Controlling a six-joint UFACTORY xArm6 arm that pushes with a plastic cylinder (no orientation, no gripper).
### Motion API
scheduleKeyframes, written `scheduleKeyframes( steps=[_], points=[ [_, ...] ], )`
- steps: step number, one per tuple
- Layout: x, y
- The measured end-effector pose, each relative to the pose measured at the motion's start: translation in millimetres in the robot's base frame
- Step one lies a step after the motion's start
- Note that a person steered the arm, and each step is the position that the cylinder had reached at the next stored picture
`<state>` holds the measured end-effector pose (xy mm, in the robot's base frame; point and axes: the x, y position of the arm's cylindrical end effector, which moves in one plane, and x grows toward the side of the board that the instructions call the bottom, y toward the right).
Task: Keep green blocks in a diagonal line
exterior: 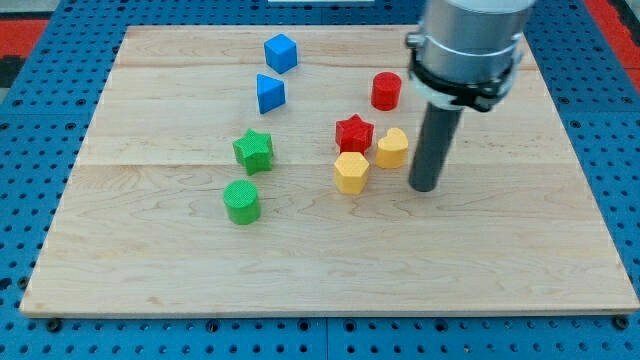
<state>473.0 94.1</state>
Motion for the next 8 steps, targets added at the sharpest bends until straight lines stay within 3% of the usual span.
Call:
scheduleKeyframes(
  steps=[1,3,4,5,6,7,8],
  points=[
    [-2,-39],
    [46,-28],
    [85,-80],
    [92,-153],
    [61,-184],
    [65,-181],
    [42,-157]
  ],
)
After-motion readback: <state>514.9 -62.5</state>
